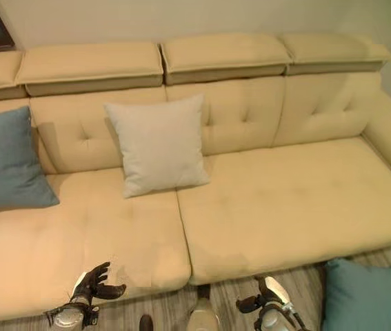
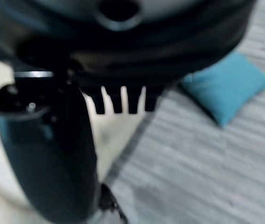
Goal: Pick up all the scattered cushions and arrange them neatly on the sofa.
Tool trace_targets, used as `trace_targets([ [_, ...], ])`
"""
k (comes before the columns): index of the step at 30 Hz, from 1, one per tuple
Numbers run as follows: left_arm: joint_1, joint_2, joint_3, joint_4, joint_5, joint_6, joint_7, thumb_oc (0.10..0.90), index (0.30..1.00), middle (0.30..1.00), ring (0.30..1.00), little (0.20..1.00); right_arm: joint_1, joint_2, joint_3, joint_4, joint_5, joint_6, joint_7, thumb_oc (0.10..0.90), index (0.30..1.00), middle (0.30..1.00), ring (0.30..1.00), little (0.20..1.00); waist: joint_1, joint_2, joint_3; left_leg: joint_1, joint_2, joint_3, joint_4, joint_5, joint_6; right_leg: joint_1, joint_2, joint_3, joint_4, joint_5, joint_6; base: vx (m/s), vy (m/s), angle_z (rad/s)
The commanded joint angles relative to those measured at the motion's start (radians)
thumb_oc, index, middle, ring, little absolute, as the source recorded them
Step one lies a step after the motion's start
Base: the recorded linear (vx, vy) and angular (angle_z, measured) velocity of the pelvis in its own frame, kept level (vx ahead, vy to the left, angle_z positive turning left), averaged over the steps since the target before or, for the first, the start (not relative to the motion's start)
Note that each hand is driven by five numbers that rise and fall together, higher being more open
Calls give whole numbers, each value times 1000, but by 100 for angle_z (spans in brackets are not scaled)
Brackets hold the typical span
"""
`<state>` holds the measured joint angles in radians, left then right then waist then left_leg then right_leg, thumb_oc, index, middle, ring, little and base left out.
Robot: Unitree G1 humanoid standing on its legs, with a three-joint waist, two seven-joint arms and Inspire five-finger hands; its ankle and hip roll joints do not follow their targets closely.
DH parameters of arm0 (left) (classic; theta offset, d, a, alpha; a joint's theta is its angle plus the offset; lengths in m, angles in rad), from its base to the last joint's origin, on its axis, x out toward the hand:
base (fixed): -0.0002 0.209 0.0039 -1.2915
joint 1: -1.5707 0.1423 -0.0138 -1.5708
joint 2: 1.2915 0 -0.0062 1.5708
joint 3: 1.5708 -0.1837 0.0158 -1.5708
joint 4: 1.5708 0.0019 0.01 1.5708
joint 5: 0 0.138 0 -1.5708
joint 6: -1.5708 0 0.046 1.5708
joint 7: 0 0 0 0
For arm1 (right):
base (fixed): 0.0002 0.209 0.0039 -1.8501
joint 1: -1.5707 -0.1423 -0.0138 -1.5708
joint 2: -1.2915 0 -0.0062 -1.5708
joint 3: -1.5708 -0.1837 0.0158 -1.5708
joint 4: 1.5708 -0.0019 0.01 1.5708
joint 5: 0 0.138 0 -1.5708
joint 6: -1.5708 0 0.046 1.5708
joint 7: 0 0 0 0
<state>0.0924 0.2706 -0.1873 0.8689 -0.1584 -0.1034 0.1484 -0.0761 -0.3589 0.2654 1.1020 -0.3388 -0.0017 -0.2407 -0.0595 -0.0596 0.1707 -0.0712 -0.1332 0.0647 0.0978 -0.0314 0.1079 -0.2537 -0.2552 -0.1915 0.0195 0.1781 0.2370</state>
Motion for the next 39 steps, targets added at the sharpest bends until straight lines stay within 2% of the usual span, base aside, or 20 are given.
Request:
trace_targets([
  [1,2,23,48,-81,7,-44,36,800,900,900,900,900,-69,-68,23,-21,-21,-4,-14,800,900,900,900,900,55,40,27,49,62,-52,-46,-86,-66,10,96,-31,123,-110,-88,-161,30,-37],
  [3,5,30,54,-54,12,-37,30,800,900,900,900,900,-61,-55,31,2,-19,-9,-7,800,900,900,900,900,84,55,9,41,86,-45,-85,-56,-56,58,117,-17,277,-208,-116,-173,2,-38],
  [4,5,30,54,-54,12,-37,30,800,900,900,900,900,-61,-55,31,3,-19,-9,-7,800,900,900,900,900,84,54,7,38,86,-45,-85,-54,-56,56,117,-17,275,-206,-116,-187,-80,-11],
  [5,-2,38,57,-25,16,-39,28,800,900,900,900,900,-54,-41,35,29,-23,-14,-8,800,900,900,900,900,110,51,-12,18,97,-31,-85,-40,-63,123,112,-31,289,-240,-113,-121,-155,-16],
  [7,5,34,53,-39,19,-34,27,800,900,900,900,900,-48,-20,32,16,0,-14,-7,800,900,900,900,900,127,15,-32,-17,95,-28,-70,-21,-86,203,135,-29,134,-265,-121,-98,-264,-20],
  [9,3,28,50,-35,17,-36,29,800,900,900,900,900,-54,-22,41,13,3,-12,-7,800,900,900,900,900,127,15,-34,-23,102,-22,-67,-21,-92,206,147,-19,99,-257,-121,-62,-179,-11],
  [10,-8,18,37,-9,16,-33,28,800,900,900,900,900,-61,-31,57,7,-4,-14,-6,800,900,900,900,900,120,14,-33,-37,112,-15,-55,-14,-101,209,167,8,54,-244,-130,-81,-163,-10],
  [13,-21,4,21,35,39,-24,21,800,900,900,900,900,-52,-37,53,-2,10,-19,-13,800,900,900,900,900,105,14,-36,-32,121,-9,-48,-13,-111,236,181,7,2,-238,-141,-45,-135,-12],
  [21,-30,-16,5,58,60,-16,11,800,900,900,900,900,-26,-37,43,21,19,-21,-22,800,900,900,900,900,83,11,-35,-7,134,3,-1,-32,-129,285,195,9,-47,-227,-158,-7,-42,1],
  [22,-29,-17,4,53,57,-18,12,800,900,900,900,900,-24,-36,42,21,23,-22,-24,800,900,900,900,900,84,10,-33,-6,130,-13,8,-35,-131,283,197,18,-49,-224,-159,-61,34,-26],
  [23,-33,-20,-3,40,45,-21,17,800,900,900,900,900,-29,-37,42,32,34,-23,-29,800,900,900,900,900,94,7,-24,-18,111,-92,22,-37,-138,273,198,42,-49,-215,-158,-103,74,-70],
  [24,-44,-20,-10,36,32,-26,27,800,900,900,900,900,-38,-37,50,46,31,-19,-29,800,900,900,900,900,114,4,-17,-31,82,-205,34,-47,-147,263,198,72,-39,-206,-154,-100,88,-105],
  [27,-65,-22,-21,33,15,-30,34,800,900,900,900,900,-55,-35,59,64,34,-12,-30,800,900,900,900,900,131,6,-26,-40,30,-375,51,-65,-146,232,197,150,-33,-192,-138,-60,143,-90],
  [29,-69,-29,-26,39,16,-31,28,800,900,900,900,900,-56,-36,52,73,35,-11,-29,800,900,900,900,900,123,15,-34,-19,28,-386,15,-71,-133,215,197,176,-33,-183,-129,-59,246,-107],
  [33,-87,-17,-47,71,55,-26,11,800,900,900,900,900,-60,-21,45,80,36,8,-26,800,900,900,900,900,92,10,-26,-2,45,-294,-48,-60,-109,110,182,234,-12,-119,-79,-118,234,-110],
  [35,-92,-10,-54,78,74,-26,10,800,900,900,900,900,-58,-16,44,83,43,8,-25,800,900,900,900,900,89,7,-22,-4,45,-274,-55,-55,-103,91,179,241,-12,-111,-71,-141,126,-148],
  [36,-104,3,-59,74,85,-27,11,800,900,900,900,900,-63,-13,42,72,49,8,-23,800,900,900,900,900,89,4,-2,-17,51,-240,-61,-47,-93,44,176,217,18,-108,-62,-182,134,-45],
  [37,-105,3,-59,74,85,-27,11,800,900,900,900,900,-63,-13,42,71,49,8,-23,800,900,900,900,900,91,4,-2,-17,51,-238,-61,-48,-93,42,177,219,20,-109,-62,-220,89,-53],
  [38,-108,13,-57,69,85,-27,17,800,900,900,900,900,-65,-9,41,64,53,8,-23,800,900,900,900,900,111,8,14,-27,65,-200,-61,-48,-92,30,150,117,42,-122,-68,-160,50,-79],
  [39,-98,16,-50,58,96,-23,8,800,900,900,900,900,-54,-8,43,52,50,0,-22,800,900,900,900,900,125,13,21,-31,87,-156,-68,-37,-90,49,109,-31,72,-157,-92,-213,59,-116],
])
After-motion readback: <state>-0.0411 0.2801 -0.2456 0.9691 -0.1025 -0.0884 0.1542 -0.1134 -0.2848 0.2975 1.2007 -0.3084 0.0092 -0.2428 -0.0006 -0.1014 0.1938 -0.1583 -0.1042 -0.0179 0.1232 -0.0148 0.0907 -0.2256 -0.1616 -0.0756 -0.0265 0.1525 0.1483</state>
